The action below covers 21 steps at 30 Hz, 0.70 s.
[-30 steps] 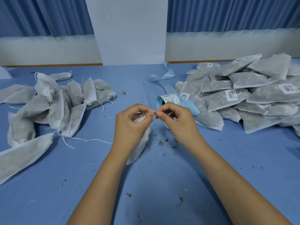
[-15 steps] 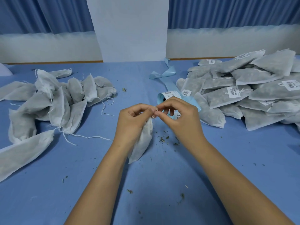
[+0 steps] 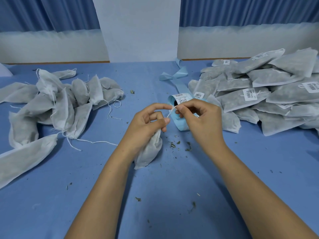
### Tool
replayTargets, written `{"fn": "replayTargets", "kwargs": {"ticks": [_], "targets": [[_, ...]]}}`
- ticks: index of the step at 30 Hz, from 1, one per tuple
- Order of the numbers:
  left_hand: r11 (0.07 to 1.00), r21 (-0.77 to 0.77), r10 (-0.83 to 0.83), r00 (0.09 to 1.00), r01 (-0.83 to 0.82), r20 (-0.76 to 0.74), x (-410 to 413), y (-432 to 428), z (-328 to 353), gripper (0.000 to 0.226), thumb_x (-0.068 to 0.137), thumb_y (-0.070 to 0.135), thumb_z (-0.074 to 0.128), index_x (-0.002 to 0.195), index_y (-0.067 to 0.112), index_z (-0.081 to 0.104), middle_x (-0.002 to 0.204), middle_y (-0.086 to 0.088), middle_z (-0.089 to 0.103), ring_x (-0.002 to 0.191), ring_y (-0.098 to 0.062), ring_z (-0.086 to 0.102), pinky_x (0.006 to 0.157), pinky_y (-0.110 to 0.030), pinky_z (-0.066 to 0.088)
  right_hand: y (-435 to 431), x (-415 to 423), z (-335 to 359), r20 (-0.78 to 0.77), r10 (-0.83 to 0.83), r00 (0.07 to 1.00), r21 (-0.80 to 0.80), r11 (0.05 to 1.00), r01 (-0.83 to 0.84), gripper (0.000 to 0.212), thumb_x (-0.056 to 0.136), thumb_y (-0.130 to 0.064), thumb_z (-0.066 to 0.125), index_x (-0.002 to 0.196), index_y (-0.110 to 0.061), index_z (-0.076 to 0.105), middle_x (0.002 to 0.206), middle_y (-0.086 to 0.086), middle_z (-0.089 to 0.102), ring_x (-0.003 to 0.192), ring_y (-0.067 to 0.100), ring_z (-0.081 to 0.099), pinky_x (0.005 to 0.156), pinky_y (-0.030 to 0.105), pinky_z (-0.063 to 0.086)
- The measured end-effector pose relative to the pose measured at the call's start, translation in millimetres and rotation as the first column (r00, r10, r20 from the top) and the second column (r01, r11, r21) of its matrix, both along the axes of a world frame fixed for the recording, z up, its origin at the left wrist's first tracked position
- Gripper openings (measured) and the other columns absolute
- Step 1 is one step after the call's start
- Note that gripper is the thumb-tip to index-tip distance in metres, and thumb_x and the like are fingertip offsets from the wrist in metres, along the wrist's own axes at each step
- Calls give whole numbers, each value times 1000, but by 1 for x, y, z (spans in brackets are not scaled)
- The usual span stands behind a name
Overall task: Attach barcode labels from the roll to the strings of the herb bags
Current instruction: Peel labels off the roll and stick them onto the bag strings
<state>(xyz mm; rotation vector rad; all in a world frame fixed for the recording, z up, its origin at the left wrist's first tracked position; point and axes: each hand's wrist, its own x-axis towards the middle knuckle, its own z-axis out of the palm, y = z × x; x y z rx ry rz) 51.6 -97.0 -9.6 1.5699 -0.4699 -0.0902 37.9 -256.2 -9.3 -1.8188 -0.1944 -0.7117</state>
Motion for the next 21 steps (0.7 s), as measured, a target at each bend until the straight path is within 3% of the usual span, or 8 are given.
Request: {"fn": "replayTargets", "kwargs": {"ticks": [3,10,14,17,19,21], "targets": [[1000,-13,-24,1000,24,-12,1,3,-1,32,81,13,62,112,22,65,58,4,42,57,-8,53,61,-12,43,-1,1,1,-41,1,999,56,998,1,13,85,-2,65,77,-7,73,72,0,70,67,12,65,71,21,49],[1000,-22,6,1000,-6,-30,4,11,1,56,89,-12,48,133,22,54,58,-5,34,51,-8,44,52,-13,39,-10,7,6,-90,-4,996,270,962,28,22,86,-1,63,69,-14,67,58,-13,65,56,-1,56,60,13,44],[998,16,63,998,-63,30,6,10,-1,44,89,-9,54,123,20,59,55,4,36,50,-8,34,52,-15,34,-10,9,3,-159,25,987,362,931,35,22,89,-2,60,70,-12,66,55,-11,63,54,2,55,58,14,45],[985,164,49,997,-58,62,6,12,-3,35,84,4,70,110,28,66,68,14,55,65,-3,52,67,-10,44,-16,12,8,-123,33,992,544,838,40,18,90,-1,58,75,-6,66,60,-4,65,59,10,61,63,19,50],[979,185,76,996,-81,38,7,12,-5,21,87,12,70,101,27,70,85,15,71,84,-2,65,80,-14,48,-16,9,13,-64,10,998,611,791,31,16,91,0,57,79,-4,65,64,-1,68,65,13,67,67,20,53],[972,143,191,982,-189,1,9,10,-7,9,92,21,65,93,25,73,92,10,75,91,-6,69,85,-25,52,-8,1,15,55,-34,998,529,849,0,14,91,-2,58,80,-7,65,70,-1,70,72,15,69,72,21,53]]}}
